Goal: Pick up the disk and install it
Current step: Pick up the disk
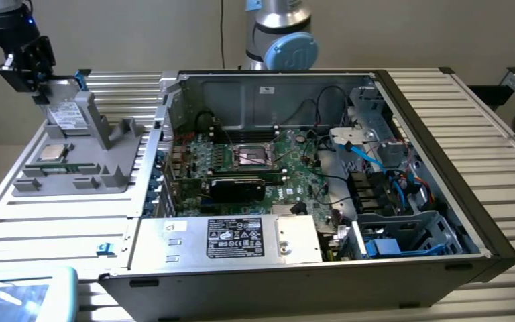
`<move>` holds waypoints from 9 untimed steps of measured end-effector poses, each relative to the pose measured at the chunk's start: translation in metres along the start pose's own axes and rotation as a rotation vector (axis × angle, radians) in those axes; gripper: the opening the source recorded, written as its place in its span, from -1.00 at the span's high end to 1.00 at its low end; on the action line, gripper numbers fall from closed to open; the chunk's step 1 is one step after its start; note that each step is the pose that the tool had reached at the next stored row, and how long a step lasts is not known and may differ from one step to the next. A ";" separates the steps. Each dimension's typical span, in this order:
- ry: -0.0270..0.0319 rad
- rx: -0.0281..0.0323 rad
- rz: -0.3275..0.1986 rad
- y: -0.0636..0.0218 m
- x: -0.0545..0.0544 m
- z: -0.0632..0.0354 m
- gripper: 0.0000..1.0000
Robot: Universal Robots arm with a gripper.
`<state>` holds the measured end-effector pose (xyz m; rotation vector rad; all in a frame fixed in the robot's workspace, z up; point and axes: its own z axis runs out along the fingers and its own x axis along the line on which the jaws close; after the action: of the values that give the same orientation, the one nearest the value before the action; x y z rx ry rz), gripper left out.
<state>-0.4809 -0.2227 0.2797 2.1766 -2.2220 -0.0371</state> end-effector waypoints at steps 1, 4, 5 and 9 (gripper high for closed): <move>-0.0005 -0.0001 0.000 0.0000 0.000 0.0007 -0.14; -0.0040 -0.0003 0.000 -0.0001 0.000 0.0024 -0.14; -0.0065 -0.0006 0.000 0.0000 0.000 0.0028 -0.14; -0.0131 -0.0006 0.000 -0.0001 0.000 0.0039 -0.14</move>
<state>-0.4810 -0.2226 0.2758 2.1828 -2.2281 -0.0522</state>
